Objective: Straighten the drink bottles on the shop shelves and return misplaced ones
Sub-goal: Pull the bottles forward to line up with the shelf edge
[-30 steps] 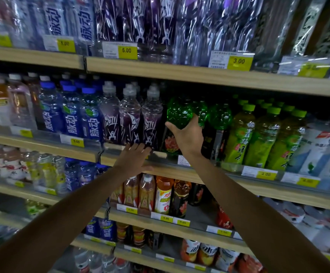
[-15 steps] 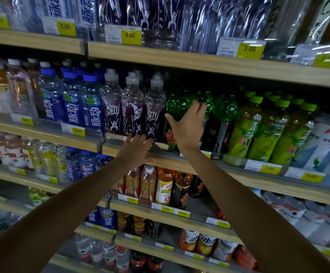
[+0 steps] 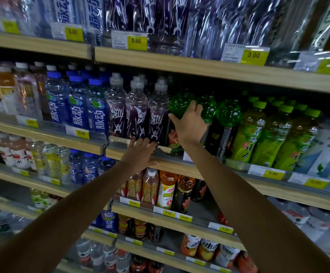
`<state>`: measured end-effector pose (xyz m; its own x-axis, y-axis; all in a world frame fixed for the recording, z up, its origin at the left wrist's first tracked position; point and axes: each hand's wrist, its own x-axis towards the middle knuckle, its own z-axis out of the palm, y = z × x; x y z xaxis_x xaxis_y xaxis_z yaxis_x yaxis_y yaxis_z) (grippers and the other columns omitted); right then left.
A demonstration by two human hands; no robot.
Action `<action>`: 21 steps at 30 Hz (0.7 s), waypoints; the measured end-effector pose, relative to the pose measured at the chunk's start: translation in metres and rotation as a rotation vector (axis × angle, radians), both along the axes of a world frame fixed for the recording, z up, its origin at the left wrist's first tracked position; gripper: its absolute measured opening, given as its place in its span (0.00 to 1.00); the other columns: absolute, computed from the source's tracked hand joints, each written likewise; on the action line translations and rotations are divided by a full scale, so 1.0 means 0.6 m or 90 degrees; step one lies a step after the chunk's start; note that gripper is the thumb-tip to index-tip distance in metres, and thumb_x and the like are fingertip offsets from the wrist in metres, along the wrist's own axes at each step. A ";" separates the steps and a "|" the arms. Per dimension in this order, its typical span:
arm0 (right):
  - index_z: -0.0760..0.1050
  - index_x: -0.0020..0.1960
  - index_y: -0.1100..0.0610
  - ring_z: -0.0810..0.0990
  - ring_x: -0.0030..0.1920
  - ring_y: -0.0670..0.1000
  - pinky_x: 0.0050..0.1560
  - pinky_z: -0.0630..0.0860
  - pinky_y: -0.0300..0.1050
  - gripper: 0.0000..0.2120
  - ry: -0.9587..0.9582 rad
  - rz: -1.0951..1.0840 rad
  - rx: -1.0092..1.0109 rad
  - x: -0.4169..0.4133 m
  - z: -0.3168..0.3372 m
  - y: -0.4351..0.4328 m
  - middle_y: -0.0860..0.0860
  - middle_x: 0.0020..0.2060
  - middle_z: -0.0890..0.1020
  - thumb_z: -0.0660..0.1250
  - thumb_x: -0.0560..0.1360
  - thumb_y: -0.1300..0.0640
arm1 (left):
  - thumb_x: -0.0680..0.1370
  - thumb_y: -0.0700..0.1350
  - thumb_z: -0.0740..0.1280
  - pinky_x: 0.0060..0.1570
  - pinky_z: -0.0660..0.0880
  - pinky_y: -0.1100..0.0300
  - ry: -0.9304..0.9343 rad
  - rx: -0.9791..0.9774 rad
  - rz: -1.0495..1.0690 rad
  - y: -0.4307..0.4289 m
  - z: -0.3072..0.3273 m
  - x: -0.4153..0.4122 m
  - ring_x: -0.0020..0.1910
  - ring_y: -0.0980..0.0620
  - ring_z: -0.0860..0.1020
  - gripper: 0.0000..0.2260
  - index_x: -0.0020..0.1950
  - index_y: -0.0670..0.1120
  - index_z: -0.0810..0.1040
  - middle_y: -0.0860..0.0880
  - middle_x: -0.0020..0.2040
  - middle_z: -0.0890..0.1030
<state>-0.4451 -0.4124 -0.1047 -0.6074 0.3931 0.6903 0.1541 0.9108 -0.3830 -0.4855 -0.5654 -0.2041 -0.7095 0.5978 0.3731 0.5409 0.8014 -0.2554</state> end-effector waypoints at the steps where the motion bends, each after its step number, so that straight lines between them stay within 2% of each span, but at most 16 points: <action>1: 0.63 0.70 0.62 0.81 0.46 0.57 0.32 0.67 0.44 0.39 -0.009 -0.004 0.008 -0.001 0.002 0.001 0.58 0.62 0.72 0.67 0.70 0.37 | 0.76 0.64 0.60 0.68 0.60 0.47 -0.001 0.002 -0.001 0.000 0.000 0.000 0.66 0.44 0.66 0.33 0.73 0.44 0.59 0.43 0.67 0.68; 5: 0.63 0.68 0.62 0.81 0.44 0.57 0.31 0.67 0.43 0.38 -0.036 -0.011 0.039 -0.005 0.007 0.006 0.56 0.56 0.76 0.66 0.71 0.36 | 0.76 0.64 0.59 0.69 0.59 0.47 -0.009 0.002 0.001 -0.001 0.000 0.000 0.67 0.44 0.66 0.33 0.74 0.45 0.59 0.43 0.67 0.67; 8: 0.63 0.67 0.62 0.82 0.39 0.56 0.29 0.65 0.43 0.36 -0.068 -0.014 0.039 -0.005 0.012 0.012 0.54 0.41 0.81 0.66 0.72 0.37 | 0.76 0.64 0.60 0.69 0.60 0.47 -0.010 0.002 0.002 -0.001 -0.001 0.001 0.66 0.44 0.66 0.33 0.73 0.45 0.59 0.43 0.67 0.67; 11: 0.63 0.68 0.62 0.82 0.38 0.56 0.29 0.65 0.43 0.35 -0.090 -0.011 0.035 -0.002 0.016 0.016 0.52 0.34 0.77 0.66 0.73 0.38 | 0.76 0.64 0.59 0.69 0.60 0.47 -0.012 0.000 0.005 -0.001 0.000 0.002 0.67 0.44 0.66 0.33 0.73 0.45 0.59 0.43 0.67 0.67; 15: 0.58 0.71 0.61 0.81 0.37 0.55 0.30 0.66 0.42 0.35 -0.108 0.016 0.022 0.002 0.016 0.018 0.51 0.33 0.74 0.65 0.75 0.41 | 0.76 0.63 0.60 0.70 0.58 0.46 -0.028 0.000 0.008 0.000 0.002 0.003 0.68 0.45 0.65 0.33 0.74 0.45 0.58 0.43 0.68 0.66; 18: 0.52 0.75 0.61 0.80 0.36 0.54 0.28 0.66 0.41 0.35 -0.095 0.070 0.025 0.010 0.004 0.025 0.51 0.34 0.76 0.63 0.77 0.47 | 0.76 0.63 0.60 0.71 0.58 0.46 -0.038 0.002 0.013 0.002 0.006 0.007 0.68 0.45 0.65 0.33 0.73 0.45 0.59 0.43 0.68 0.67; 21: 0.47 0.76 0.61 0.80 0.38 0.53 0.29 0.71 0.43 0.35 -0.083 0.133 0.054 0.023 -0.018 0.033 0.54 0.45 0.80 0.62 0.78 0.52 | 0.76 0.63 0.60 0.70 0.59 0.46 -0.034 0.006 0.024 0.002 0.008 0.015 0.67 0.45 0.66 0.33 0.73 0.45 0.59 0.43 0.67 0.67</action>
